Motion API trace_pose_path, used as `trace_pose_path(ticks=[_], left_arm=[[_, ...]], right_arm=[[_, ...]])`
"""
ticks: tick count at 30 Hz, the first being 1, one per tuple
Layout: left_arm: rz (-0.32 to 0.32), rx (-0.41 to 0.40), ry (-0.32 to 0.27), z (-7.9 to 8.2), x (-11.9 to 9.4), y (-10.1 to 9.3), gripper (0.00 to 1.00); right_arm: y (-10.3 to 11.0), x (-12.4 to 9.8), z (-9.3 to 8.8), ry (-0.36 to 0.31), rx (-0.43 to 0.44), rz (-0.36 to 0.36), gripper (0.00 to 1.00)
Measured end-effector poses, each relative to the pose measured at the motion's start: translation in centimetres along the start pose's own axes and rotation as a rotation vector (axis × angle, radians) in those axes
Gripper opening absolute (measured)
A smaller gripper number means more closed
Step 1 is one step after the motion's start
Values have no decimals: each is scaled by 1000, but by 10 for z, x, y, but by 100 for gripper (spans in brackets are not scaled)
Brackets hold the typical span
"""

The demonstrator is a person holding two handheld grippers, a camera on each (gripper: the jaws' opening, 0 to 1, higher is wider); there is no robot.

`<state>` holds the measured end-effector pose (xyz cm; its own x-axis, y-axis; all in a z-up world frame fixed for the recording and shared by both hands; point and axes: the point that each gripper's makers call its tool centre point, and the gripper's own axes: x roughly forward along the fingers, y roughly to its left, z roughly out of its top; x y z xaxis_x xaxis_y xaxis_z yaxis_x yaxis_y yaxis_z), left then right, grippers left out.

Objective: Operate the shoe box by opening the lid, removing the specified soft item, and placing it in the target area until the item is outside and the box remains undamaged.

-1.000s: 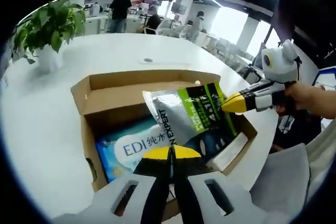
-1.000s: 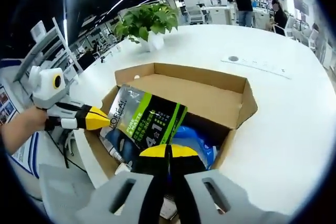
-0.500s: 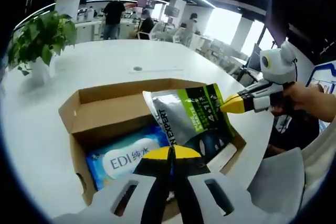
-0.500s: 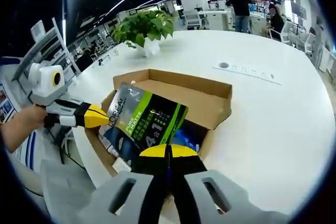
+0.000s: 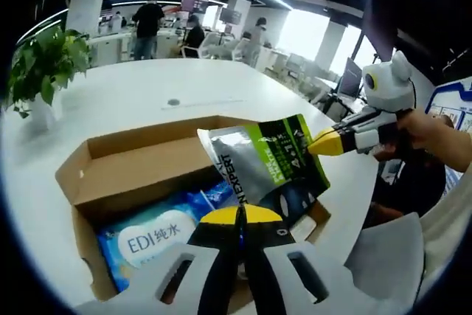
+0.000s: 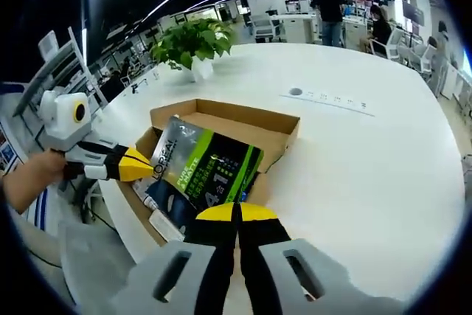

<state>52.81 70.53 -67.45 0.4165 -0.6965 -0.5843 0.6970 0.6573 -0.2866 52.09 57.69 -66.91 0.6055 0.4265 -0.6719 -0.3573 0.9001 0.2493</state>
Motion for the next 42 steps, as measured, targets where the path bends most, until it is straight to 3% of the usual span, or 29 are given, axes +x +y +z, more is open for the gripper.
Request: trace_pose_path(ticks=[19, 42], left_arm=[[-33, -13, 8, 15, 30, -29, 0], [-101, 28, 67, 24, 74, -74, 0]], right_arm=[[-40, -17, -7, 43, 6, -20, 0], [-96, -39, -19, 102, 23, -57, 0]])
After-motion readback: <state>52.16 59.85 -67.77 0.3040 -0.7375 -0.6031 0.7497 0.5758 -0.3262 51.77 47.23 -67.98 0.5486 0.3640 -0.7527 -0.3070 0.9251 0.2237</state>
